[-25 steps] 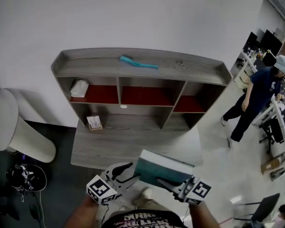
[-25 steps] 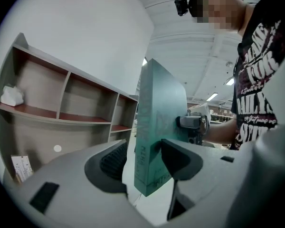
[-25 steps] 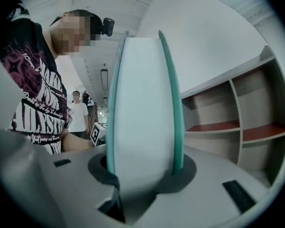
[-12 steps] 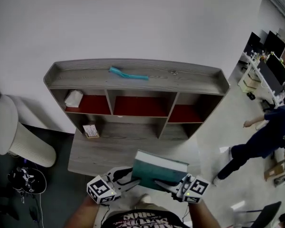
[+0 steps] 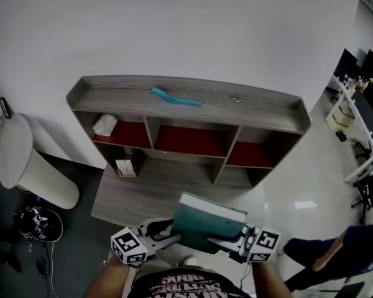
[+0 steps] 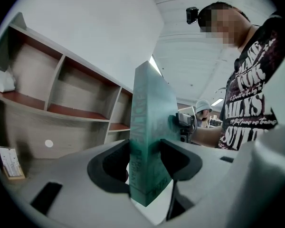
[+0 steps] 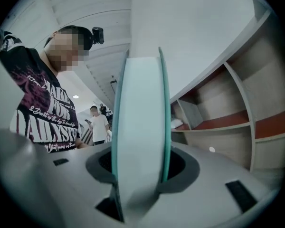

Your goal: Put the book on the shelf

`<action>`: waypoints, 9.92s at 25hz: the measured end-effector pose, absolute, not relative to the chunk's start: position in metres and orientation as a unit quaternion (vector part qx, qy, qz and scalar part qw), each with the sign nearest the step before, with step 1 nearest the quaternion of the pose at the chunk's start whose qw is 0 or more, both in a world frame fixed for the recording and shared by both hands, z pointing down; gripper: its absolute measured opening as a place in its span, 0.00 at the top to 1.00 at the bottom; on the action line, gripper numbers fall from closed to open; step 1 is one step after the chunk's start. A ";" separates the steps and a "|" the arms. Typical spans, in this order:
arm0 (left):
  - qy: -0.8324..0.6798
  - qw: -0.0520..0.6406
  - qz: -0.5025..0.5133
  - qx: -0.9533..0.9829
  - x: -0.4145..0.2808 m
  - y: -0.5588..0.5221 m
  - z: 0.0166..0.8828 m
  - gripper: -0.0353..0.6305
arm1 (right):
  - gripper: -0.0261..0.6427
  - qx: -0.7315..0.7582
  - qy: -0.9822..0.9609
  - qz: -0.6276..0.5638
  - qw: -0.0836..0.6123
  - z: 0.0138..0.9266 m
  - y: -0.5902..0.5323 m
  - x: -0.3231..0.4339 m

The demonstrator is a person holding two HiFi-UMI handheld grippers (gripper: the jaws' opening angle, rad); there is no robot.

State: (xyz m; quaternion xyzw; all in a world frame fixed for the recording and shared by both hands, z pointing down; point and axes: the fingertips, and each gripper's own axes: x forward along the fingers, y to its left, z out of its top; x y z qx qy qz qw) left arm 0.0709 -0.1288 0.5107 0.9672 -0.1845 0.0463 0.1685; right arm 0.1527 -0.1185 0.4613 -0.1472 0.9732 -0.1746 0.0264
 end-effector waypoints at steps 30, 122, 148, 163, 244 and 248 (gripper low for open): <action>-0.359 0.081 0.091 0.926 -0.005 -0.227 0.523 0.94 | 0.72 -0.400 0.868 -0.277 0.099 0.494 -0.263 0.162; -0.262 0.129 0.142 0.946 0.074 -0.275 0.535 0.94 | 0.72 -0.476 0.740 -0.383 0.282 0.487 -0.390 0.150; -0.353 0.112 0.156 0.916 0.044 -0.300 0.534 0.94 | 0.72 -0.469 0.704 -0.436 0.306 0.515 -0.391 0.152; -0.296 0.159 0.146 0.930 0.071 -0.280 0.539 0.94 | 0.72 -0.482 0.674 -0.433 0.354 0.512 -0.402 0.161; -0.488 0.054 0.008 0.871 -0.020 -0.268 0.437 0.94 | 0.96 -0.463 0.882 -0.044 0.074 0.393 -0.238 0.208; -0.501 0.055 -0.007 0.863 -0.032 -0.249 0.425 0.94 | 0.96 -0.463 0.885 -0.020 0.038 0.394 -0.223 0.210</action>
